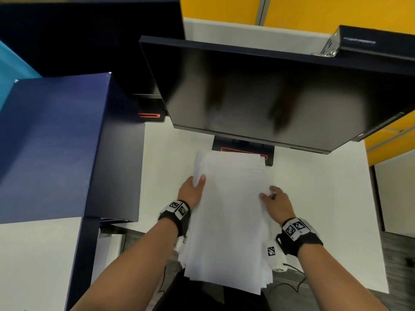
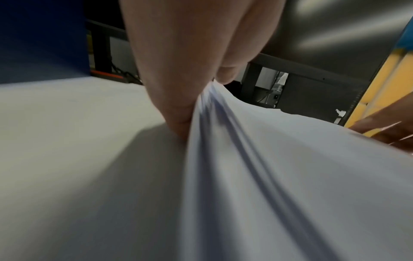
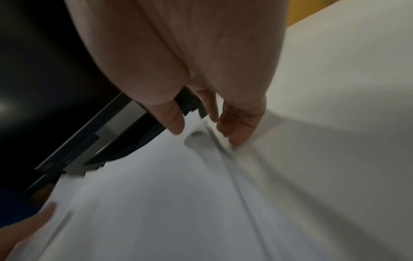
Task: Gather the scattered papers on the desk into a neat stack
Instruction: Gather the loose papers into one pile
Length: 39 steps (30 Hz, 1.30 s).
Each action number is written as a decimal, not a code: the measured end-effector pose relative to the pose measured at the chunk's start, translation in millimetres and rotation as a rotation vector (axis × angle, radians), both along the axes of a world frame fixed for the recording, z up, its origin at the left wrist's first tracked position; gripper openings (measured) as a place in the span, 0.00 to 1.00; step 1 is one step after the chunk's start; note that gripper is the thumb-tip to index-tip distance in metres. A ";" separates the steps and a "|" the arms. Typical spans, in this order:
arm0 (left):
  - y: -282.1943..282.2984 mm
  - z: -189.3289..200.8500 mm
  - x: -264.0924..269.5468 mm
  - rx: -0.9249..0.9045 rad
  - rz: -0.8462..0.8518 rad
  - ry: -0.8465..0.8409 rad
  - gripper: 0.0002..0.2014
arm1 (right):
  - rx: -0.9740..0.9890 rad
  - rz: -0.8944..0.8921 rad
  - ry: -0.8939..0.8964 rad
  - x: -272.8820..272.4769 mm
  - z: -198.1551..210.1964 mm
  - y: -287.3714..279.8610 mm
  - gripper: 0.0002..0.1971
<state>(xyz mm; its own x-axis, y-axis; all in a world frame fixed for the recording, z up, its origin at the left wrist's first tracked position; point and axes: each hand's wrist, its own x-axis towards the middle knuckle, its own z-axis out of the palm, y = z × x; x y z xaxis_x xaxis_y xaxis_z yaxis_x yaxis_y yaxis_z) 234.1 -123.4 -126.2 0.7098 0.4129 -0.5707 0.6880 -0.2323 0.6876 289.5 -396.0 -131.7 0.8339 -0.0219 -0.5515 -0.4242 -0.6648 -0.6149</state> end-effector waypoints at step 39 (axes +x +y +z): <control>9.7 -10.3 -81.3 0.214 -0.372 0.263 0.11 | -0.151 0.121 0.110 -78.2 15.9 -39.4 0.21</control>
<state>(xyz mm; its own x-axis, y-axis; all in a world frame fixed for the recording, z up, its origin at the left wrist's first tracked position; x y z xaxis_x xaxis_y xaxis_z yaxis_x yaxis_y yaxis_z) 152.8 -113.6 -136.5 0.6748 0.2865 -0.6802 0.6754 -0.6112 0.4126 211.2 -435.5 -115.9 0.7703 -0.0143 -0.6375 -0.3947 -0.7959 -0.4591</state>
